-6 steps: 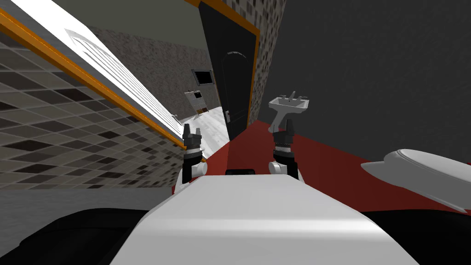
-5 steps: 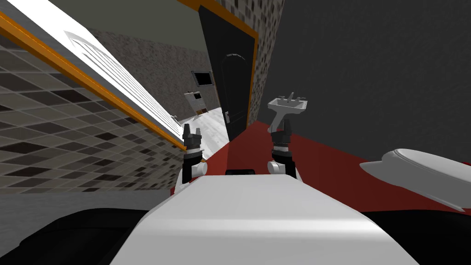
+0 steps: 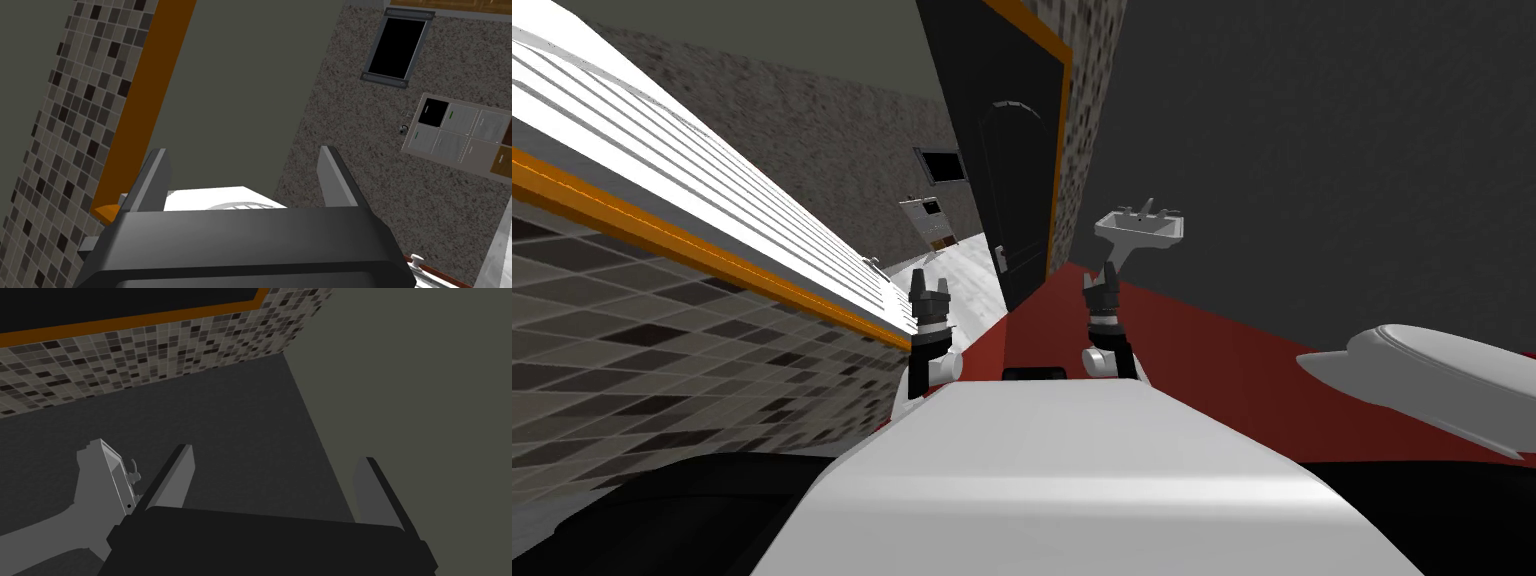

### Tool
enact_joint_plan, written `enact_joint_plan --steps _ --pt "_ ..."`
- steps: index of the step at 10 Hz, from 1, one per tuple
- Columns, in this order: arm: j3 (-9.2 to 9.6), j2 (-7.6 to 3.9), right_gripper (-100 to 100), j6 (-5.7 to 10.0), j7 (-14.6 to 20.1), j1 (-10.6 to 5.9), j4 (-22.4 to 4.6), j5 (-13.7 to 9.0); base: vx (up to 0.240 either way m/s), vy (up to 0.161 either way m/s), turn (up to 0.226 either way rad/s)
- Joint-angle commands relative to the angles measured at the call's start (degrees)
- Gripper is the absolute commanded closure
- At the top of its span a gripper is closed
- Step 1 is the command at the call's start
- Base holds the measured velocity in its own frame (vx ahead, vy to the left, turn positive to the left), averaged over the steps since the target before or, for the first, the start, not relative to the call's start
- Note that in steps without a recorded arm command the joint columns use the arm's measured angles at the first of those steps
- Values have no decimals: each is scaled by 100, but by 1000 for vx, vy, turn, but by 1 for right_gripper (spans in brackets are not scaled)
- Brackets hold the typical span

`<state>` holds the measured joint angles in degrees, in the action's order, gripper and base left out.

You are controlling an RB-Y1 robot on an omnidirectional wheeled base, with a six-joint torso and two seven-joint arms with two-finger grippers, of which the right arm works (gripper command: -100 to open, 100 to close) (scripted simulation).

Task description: Push the door open

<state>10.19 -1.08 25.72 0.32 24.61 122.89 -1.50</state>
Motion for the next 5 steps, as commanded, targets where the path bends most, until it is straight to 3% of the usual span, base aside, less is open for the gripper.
enact_joint_plan --steps 1,5 --pt "117 -34 -100 -3 38 -133 -173 -7 110 6 -42" --pt "588 -150 -100 -52 166 -522 -695 -26 122 2 -72"
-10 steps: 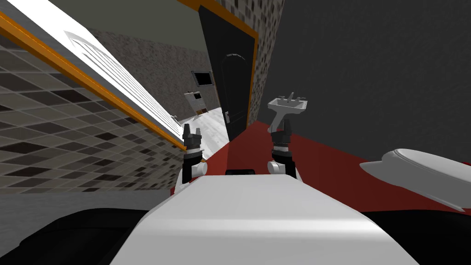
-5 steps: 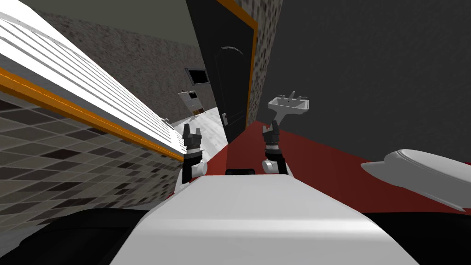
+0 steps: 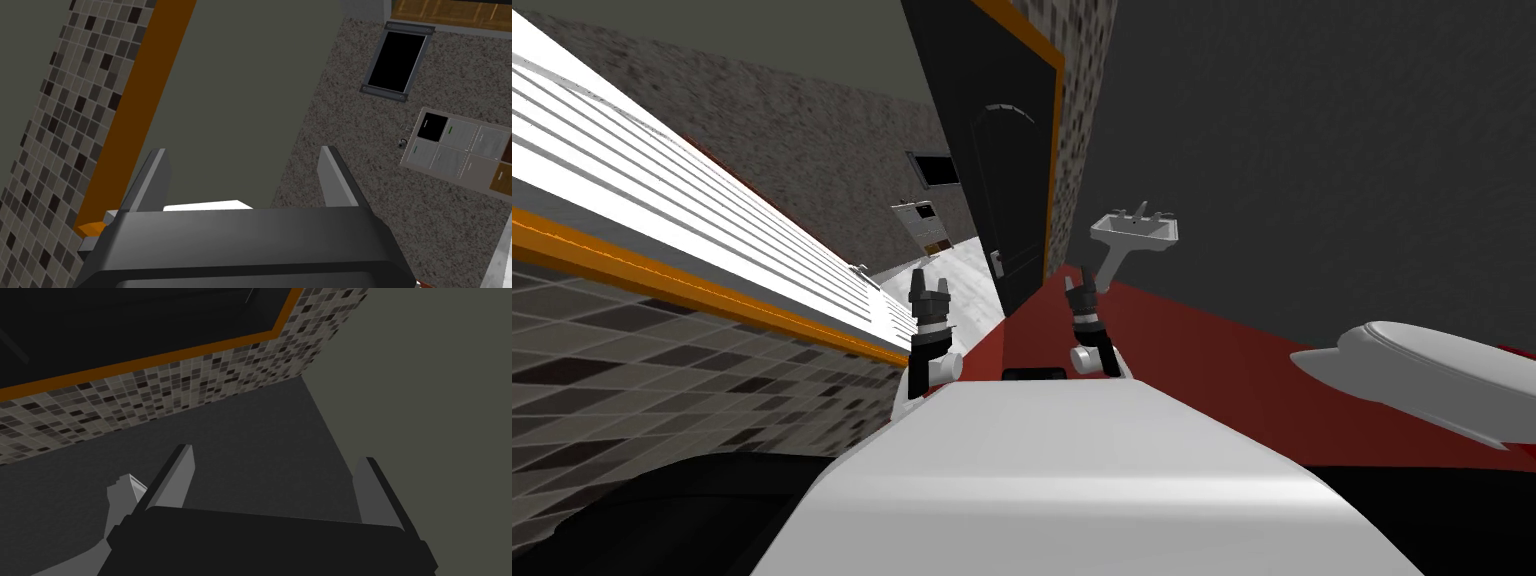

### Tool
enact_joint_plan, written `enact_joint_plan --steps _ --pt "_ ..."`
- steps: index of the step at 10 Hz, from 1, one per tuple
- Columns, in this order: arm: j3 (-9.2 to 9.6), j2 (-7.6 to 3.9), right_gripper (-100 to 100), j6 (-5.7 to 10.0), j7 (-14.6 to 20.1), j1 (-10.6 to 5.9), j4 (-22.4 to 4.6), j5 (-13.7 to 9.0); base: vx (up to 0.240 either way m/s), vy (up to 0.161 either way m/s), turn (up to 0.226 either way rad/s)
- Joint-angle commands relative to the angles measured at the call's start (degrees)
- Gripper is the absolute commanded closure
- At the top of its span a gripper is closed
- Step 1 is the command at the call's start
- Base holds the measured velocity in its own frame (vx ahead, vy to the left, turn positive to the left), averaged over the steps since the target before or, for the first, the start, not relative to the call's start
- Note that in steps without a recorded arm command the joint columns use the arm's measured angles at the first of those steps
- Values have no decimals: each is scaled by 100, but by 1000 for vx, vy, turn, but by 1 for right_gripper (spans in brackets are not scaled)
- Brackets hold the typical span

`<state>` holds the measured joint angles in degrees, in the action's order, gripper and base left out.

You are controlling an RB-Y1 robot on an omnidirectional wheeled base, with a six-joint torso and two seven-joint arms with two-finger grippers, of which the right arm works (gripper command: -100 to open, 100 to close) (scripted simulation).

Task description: Push the door open

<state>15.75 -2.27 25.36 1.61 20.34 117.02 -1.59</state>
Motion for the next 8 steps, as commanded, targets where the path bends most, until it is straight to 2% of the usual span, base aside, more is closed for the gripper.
enact_joint_plan --steps 1,2,8 --pt "116 -50 -100 -25 60 -165 -201 -20 128 -6 -57" --pt "294 -86 -100 -43 108 -312 -398 -27 170 22 -70" --pt "866 -180 -100 -102 263 -784 -1030 -50 105 6 -67"
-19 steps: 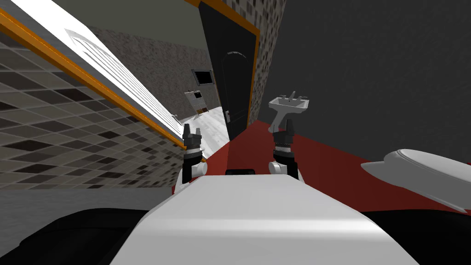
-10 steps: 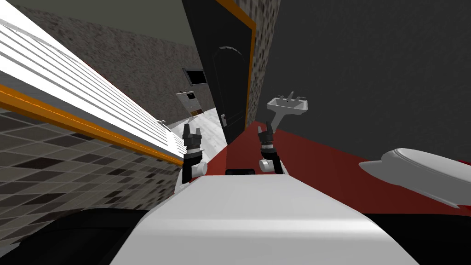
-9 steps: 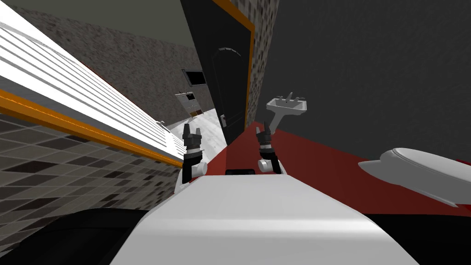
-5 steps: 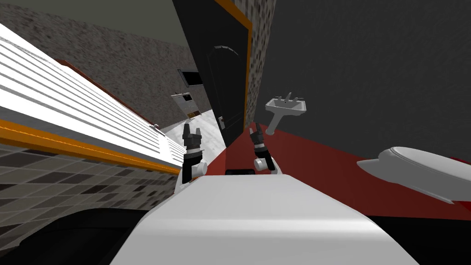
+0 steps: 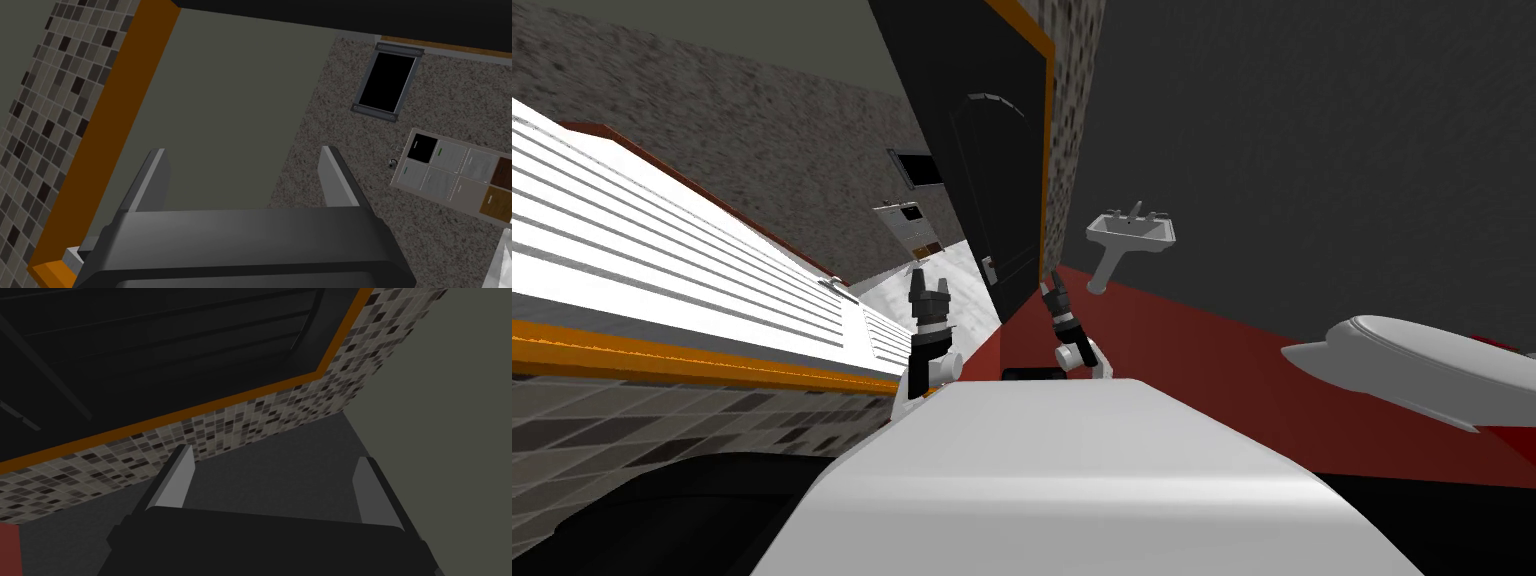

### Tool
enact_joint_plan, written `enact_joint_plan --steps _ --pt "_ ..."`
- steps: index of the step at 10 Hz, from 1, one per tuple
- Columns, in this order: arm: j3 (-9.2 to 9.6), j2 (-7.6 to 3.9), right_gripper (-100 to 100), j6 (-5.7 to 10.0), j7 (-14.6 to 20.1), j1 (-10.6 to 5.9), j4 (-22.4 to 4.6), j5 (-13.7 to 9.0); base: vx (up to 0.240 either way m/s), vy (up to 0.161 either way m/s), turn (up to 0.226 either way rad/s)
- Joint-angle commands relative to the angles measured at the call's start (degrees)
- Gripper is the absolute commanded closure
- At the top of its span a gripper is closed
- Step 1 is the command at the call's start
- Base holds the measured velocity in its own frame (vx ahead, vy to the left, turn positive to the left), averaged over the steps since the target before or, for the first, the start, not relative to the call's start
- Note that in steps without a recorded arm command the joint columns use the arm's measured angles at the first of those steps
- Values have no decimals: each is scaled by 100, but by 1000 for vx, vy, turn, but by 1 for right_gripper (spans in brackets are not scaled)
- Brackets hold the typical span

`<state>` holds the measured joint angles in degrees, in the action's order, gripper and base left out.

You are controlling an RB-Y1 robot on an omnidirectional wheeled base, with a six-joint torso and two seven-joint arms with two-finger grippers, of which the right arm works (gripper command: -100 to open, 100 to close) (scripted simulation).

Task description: Push the door open

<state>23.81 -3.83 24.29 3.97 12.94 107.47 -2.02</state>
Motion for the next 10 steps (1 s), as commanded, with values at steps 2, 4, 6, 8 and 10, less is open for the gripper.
enact_joint_plan --steps 2,4,6,8,10 --pt "259 -51 -100 -15 81 -208 -294 -15 101 12 -60" --pt "460 -75 -100 -36 136 -374 -516 -23 102 3 -59" --pt "665 -96 -100 -57 192 -543 -743 -31 87 19 -65" --pt "869 -118 -100 -78 247 -712 -969 -39 102 15 -66" --pt "1073 -133 -100 -99 303 -880 -1195 -47 113 20 -61"
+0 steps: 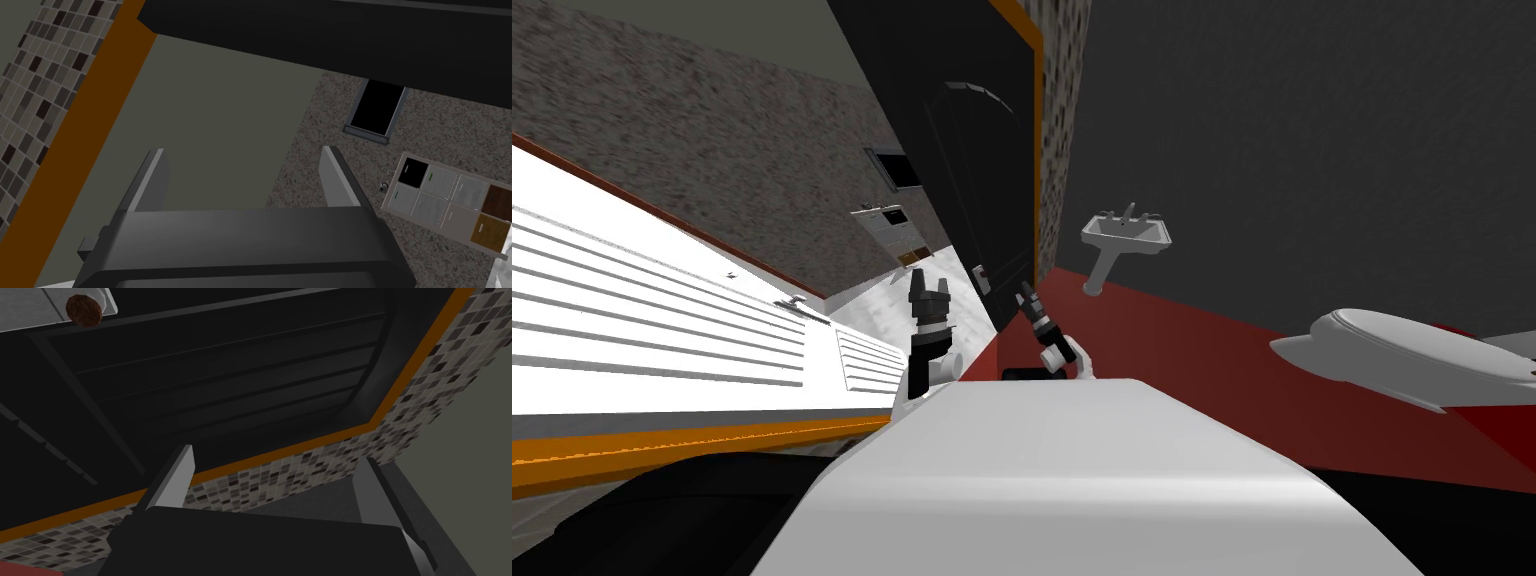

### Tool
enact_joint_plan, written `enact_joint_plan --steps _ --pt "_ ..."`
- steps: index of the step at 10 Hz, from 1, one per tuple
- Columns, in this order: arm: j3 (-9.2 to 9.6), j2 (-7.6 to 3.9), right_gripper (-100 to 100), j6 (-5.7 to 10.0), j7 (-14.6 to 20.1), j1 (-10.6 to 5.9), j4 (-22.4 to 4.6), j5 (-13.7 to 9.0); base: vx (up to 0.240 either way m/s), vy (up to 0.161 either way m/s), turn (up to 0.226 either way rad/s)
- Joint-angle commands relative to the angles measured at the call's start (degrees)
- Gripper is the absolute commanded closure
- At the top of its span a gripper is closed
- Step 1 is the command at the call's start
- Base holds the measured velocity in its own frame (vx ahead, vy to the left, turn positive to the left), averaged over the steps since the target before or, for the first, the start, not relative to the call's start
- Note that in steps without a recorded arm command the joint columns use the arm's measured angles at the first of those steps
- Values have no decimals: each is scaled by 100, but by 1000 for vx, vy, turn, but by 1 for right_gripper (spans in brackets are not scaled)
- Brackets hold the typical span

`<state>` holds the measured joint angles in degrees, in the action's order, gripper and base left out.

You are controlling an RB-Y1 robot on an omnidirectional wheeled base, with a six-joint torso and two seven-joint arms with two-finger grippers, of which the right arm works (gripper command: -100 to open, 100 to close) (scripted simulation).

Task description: Push the door open

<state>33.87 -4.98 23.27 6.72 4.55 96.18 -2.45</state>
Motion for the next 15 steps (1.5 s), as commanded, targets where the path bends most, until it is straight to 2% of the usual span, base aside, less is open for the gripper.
enact_joint_plan --steps 1,2,3,7,8,9,10,13,14,15 --pt "169 -25 -100 -9 55 -125 -179 -9 86 1 -60" --pt "271 -33 -100 -19 83 -209 -292 -13 89 0 -66" --pt "271 -33 -100 -19 83 -209 -292 -13 61 8 -20" --pt "671 -54 -100 -61 192 -539 -734 -28 82 14 -56" --pt "870 -63 -100 -81 246 -703 -954 -36 137 35 -121" --pt "963 -65 -100 -91 271 -780 -1057 -40 148 50 -73" --pt "1149 -70 -100 -110 322 -934 -1263 -47 153 40 -77" --pt "1420 -74 -100 -138 395 -1158 -1563 -58 119 18 -68" --pt "1589 -74 -100 -156 441 -1298 -1750 -65 115 27 -96" --pt "1674 -74 -100 -164 464 -1367 -1843 -68 112 34 -72"
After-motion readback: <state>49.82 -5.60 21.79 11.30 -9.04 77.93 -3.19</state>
